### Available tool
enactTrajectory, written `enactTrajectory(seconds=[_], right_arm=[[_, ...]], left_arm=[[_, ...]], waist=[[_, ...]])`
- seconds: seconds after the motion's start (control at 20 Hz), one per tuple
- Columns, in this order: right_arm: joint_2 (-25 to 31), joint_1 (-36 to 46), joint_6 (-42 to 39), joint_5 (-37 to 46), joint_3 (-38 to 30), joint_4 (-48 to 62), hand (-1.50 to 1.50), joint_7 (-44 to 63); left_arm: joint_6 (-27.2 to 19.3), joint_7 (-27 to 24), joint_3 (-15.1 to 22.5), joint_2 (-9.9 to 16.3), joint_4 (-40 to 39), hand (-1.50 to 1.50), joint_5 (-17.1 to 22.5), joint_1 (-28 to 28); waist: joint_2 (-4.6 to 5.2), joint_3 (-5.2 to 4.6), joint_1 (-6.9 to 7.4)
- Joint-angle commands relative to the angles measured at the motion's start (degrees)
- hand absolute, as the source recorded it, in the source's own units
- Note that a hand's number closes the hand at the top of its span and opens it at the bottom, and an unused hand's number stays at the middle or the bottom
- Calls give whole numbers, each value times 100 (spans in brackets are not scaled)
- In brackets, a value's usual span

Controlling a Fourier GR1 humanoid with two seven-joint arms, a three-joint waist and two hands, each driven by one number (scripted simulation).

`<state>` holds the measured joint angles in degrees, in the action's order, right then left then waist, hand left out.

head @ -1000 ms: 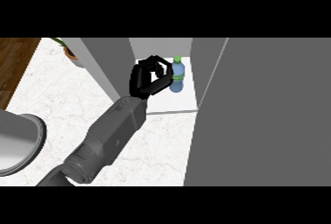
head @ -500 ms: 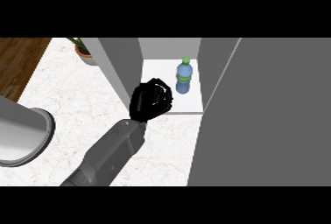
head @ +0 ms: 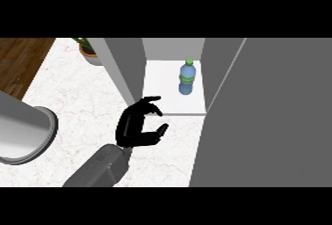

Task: Pick up the bottled water, place it into the cabinet and close the cabinet

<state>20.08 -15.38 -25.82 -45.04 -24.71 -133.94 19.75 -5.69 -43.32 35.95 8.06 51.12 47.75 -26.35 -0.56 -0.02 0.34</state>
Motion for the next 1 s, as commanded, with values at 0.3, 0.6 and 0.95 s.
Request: enactTrajectory(seconds=[0.3, 0.6, 0.95], right_arm=[[113, -316, -66, 329, 531, -1357, 150, 301], [-47, -137, 452, 529, 1683, -1580, 150, 562], [-15, 374, 997, 903, 2873, -1571, 150, 857]], left_arm=[[394, 349, 211, 1467, 2257, -150, 22, 1695], [275, 61, -112, 2317, 3161, -150, 1, 2591], [328, -111, -672, 3297, 3450, -150, -31, 3206]], waist=[[-43, 1, 40], [-45, -10, 148], [-31, -21, 86]])
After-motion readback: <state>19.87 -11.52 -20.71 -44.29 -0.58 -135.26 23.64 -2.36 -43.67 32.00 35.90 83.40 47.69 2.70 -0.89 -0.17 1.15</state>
